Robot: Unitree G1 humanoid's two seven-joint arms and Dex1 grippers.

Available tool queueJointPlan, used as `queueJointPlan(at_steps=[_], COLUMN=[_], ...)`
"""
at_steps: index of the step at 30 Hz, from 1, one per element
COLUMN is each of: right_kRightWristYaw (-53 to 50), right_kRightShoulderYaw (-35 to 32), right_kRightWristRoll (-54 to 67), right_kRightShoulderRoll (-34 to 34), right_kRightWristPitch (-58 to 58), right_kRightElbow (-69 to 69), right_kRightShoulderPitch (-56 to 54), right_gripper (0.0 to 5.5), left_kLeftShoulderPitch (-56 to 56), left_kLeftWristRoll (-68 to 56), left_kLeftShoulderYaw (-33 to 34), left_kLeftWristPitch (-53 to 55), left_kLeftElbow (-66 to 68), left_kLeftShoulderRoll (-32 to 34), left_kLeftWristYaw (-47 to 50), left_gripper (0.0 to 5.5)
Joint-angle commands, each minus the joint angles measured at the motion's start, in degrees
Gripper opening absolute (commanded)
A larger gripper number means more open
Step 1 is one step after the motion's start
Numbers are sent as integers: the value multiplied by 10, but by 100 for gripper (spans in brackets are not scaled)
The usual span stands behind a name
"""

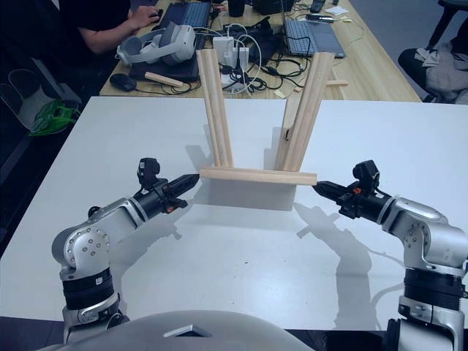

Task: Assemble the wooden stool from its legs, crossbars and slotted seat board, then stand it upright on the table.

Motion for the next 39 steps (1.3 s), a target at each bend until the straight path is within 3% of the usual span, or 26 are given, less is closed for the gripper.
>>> queueJointPlan(at_steps=[1,27,39], right_kRightWristYaw=[40,17,14], right_kRightShoulderYaw=[40,25,-26], right_kRightWristRoll=[88,88,53], right_kRightShoulderRoll=[53,60,10], right_kRightWristPitch=[13,-3,-69], right_kRightElbow=[-48,-28,65], right_kRightShoulderPitch=[-38,-28,11], right_gripper=[0,0,0], left_kLeftShoulderPitch=[-32,-34,-18], left_kLeftWristRoll=[-89,-75,-14], left_kLeftShoulderYaw=[-52,-46,-39], left_kLeftWristPitch=[30,13,-39], left_kLeftElbow=[-10,5,6], left_kLeftShoulderRoll=[-59,-41,60], left_kLeftWristYaw=[-28,1,5], left_gripper=[3,3,3])
